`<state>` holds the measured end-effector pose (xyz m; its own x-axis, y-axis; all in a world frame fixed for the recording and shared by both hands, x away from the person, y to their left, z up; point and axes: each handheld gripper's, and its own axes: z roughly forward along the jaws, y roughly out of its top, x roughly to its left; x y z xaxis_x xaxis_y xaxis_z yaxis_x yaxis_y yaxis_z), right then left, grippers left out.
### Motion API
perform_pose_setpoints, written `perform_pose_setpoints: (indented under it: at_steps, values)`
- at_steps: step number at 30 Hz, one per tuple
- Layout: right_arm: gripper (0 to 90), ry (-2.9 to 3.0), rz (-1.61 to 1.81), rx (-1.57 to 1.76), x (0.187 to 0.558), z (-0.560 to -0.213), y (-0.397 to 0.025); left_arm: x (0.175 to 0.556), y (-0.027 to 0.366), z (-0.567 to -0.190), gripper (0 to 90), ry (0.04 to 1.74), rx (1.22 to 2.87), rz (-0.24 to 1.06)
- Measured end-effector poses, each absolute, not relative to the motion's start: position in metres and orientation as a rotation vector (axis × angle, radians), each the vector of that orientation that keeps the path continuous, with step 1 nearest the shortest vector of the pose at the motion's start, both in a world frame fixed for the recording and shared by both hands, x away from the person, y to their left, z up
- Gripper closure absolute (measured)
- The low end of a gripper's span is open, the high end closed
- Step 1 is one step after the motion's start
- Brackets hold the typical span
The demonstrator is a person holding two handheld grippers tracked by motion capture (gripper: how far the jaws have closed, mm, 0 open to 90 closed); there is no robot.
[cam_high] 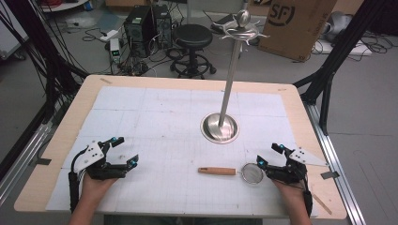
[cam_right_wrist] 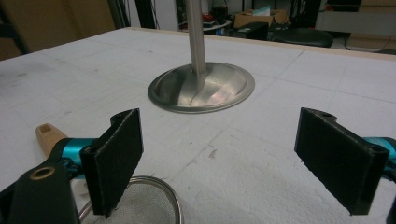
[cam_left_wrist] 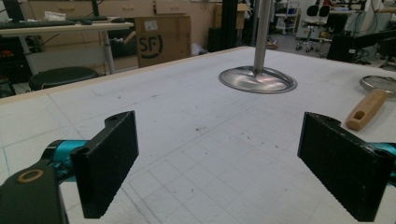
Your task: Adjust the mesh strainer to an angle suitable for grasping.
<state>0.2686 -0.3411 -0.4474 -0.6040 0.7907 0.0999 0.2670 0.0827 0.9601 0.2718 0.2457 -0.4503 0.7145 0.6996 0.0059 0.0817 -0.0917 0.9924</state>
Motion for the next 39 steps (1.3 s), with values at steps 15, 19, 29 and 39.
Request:
perform_pose_setpoints:
  at_steps: [15, 19, 29, 39]
  values:
    - [14.2, 1.940, 1.549, 1.027, 0.271, -0.446, -0.339, 0.272, 0.246, -0.450, 12.8, 0.652, 1.605, 0.581]
    - [14.2, 1.948, 1.547, 1.010, 0.271, -0.443, -0.335, 0.272, 0.246, -0.450, 12.8, 0.651, 1.604, 0.580]
    - [14.2, 2.001, 1.536, 0.952, 0.272, -0.433, -0.322, 0.272, 0.245, -0.450, 12.8, 0.647, 1.604, 0.584]
    - [14.2, 2.102, 1.513, 0.870, 0.274, -0.425, -0.304, 0.271, 0.245, -0.450, 12.8, 0.647, 1.606, 0.586]
